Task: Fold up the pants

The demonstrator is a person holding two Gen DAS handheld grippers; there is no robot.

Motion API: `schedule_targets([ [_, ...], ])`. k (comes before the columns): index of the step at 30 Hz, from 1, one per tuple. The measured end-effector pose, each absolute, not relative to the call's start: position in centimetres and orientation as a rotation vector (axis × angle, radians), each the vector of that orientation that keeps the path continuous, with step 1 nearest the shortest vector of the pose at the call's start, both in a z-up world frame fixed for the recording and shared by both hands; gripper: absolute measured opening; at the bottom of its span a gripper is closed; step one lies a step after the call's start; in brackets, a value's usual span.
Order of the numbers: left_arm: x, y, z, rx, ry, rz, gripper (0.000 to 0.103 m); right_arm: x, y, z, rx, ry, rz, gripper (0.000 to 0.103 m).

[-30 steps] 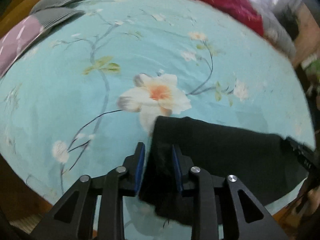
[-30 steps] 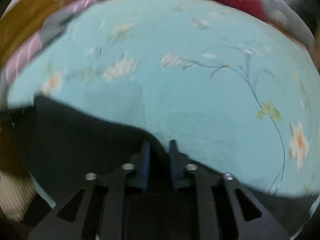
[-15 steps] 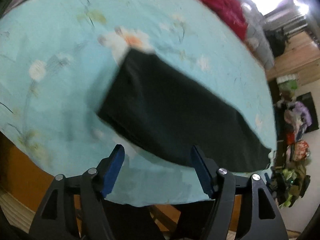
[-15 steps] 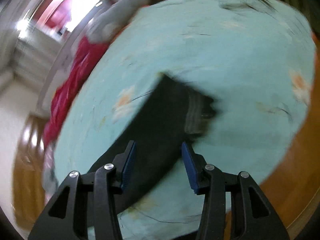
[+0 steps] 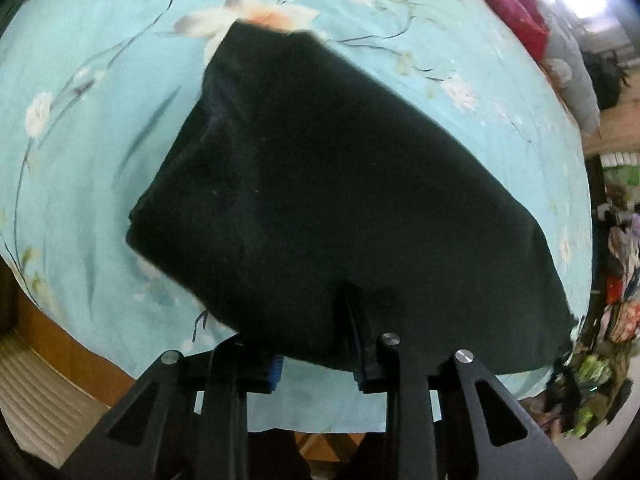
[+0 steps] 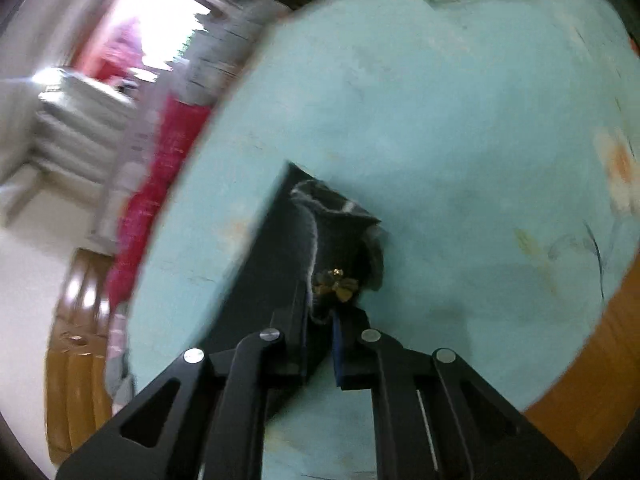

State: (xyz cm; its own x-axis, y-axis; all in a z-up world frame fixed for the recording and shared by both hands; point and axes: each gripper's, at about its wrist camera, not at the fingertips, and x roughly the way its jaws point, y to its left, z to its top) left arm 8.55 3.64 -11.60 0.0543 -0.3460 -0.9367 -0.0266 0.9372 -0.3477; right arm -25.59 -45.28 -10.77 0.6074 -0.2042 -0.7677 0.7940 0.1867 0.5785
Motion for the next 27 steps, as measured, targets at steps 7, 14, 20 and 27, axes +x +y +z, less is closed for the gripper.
schedule_targets([
  [7,5.0,0.8,-4.2,0.052,1.346,-0.488,0.060,-32.3,-44.2,-11.0,1.336,0.386,-0.752,0.041],
  [14,3.4,-9.1,0.8,0.248,1.196,-0.647,0.072,-34.8,-43.5,-12.3,1.409,0.244,-0.689,0.046],
  [20,3.5,-22.9,1.0,0.471,1.193,-0.779,0.074,-31.5,-44.3,-13.4,1.408,0.234,-0.623,0.046],
  [27,1.5,-39.3,-0.4,0.641,1.225,-0.936,0.074,-30.2,-45.0,-15.6,1.460,0.146,-0.477,0.046],
])
